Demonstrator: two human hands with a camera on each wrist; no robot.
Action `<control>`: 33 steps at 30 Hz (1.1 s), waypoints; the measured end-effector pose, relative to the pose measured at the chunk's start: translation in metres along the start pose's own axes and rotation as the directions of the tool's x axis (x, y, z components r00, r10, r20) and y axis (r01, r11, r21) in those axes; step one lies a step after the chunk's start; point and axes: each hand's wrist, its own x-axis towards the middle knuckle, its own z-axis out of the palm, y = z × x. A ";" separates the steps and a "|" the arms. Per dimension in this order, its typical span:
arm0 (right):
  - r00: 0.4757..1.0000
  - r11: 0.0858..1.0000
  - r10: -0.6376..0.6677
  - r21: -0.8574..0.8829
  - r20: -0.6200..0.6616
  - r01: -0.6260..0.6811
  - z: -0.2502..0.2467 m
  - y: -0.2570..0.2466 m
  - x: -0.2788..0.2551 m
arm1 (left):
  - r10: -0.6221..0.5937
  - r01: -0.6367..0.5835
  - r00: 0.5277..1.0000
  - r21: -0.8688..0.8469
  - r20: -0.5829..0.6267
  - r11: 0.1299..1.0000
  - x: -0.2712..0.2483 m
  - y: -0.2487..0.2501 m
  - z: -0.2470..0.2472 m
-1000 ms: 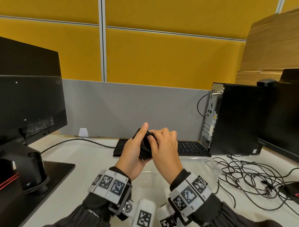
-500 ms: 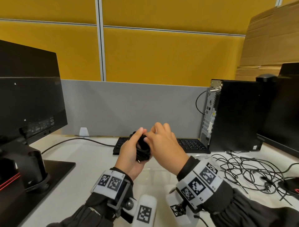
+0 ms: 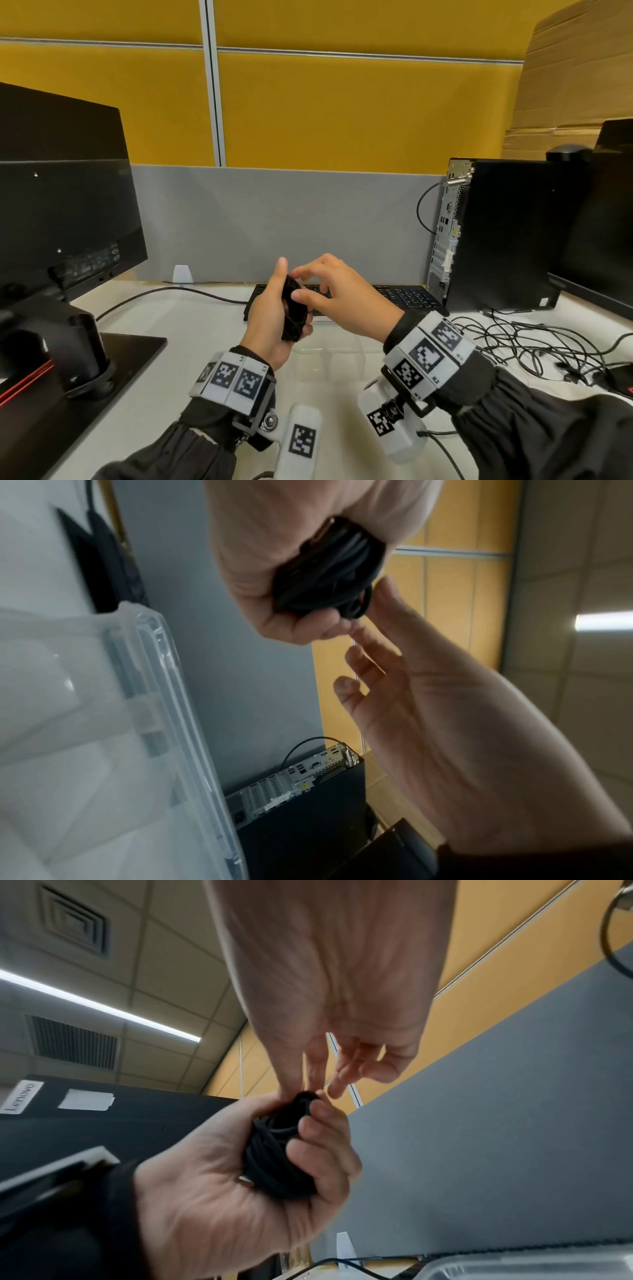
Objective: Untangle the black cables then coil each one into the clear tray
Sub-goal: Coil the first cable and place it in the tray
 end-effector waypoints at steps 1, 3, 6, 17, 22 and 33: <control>1.000 1.000 0.007 0.011 0.011 -0.007 0.000 -0.001 0.000 | 0.020 -0.020 1.000 0.035 -0.004 0.999 0.000 0.000 0.001; 0.999 0.998 0.027 0.049 0.040 -0.029 -0.001 -0.004 0.000 | 0.056 -0.055 0.998 0.098 -0.010 0.994 0.002 -0.002 0.000; 0.996 0.988 0.053 0.144 0.065 -0.062 -0.002 -0.002 0.000 | 0.078 -0.076 0.997 0.166 -0.002 0.983 0.004 -0.003 -0.003; 0.975 0.929 0.071 0.343 0.211 -0.142 -0.008 0.025 0.011 | 0.171 -0.264 0.958 0.477 0.230 0.838 0.016 -0.008 -0.007; 0.957 0.850 0.096 0.478 0.274 -0.222 -0.002 0.039 0.023 | 0.220 -0.406 0.895 0.501 0.389 0.765 0.040 -0.004 -0.016; 0.967 0.870 0.254 0.435 0.006 -0.231 0.031 0.082 0.016 | 0.108 -0.432 0.890 0.744 0.443 0.510 0.092 -0.030 -0.021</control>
